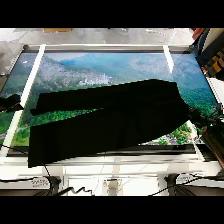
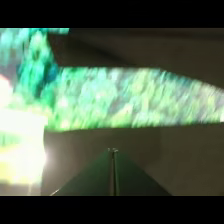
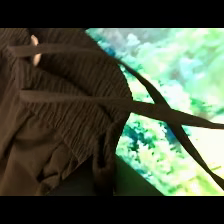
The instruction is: Fold the clothes and pants, and hang the long-sleeved shirts on hangers.
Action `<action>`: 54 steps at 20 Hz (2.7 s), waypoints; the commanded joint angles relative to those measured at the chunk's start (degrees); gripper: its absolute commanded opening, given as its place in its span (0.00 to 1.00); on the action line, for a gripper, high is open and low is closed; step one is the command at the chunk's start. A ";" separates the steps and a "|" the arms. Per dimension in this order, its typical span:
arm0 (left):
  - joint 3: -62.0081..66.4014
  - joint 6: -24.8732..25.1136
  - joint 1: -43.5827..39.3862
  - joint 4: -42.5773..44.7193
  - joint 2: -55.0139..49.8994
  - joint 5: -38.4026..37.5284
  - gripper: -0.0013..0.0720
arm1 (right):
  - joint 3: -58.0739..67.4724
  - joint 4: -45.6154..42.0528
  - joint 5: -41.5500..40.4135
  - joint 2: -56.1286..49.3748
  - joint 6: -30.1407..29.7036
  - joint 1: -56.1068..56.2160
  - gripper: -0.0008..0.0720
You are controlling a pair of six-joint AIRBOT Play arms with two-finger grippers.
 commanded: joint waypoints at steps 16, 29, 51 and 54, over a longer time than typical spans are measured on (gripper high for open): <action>-45.79 -0.96 20.11 6.71 22.36 -2.25 0.68 | 0.46 -7.02 2.99 3.23 0.57 0.26 0.04; -55.91 0.02 20.11 6.80 22.40 12.70 0.79 | 0.52 -7.02 4.22 3.26 0.55 0.26 0.04; -43.63 7.98 20.06 -2.38 34.40 16.65 0.03 | 0.52 -29.53 14.47 24.24 12.04 0.20 0.04; -43.63 7.96 20.06 -2.27 34.40 17.53 0.03 | 0.50 -36.68 18.27 29.99 17.38 0.20 0.04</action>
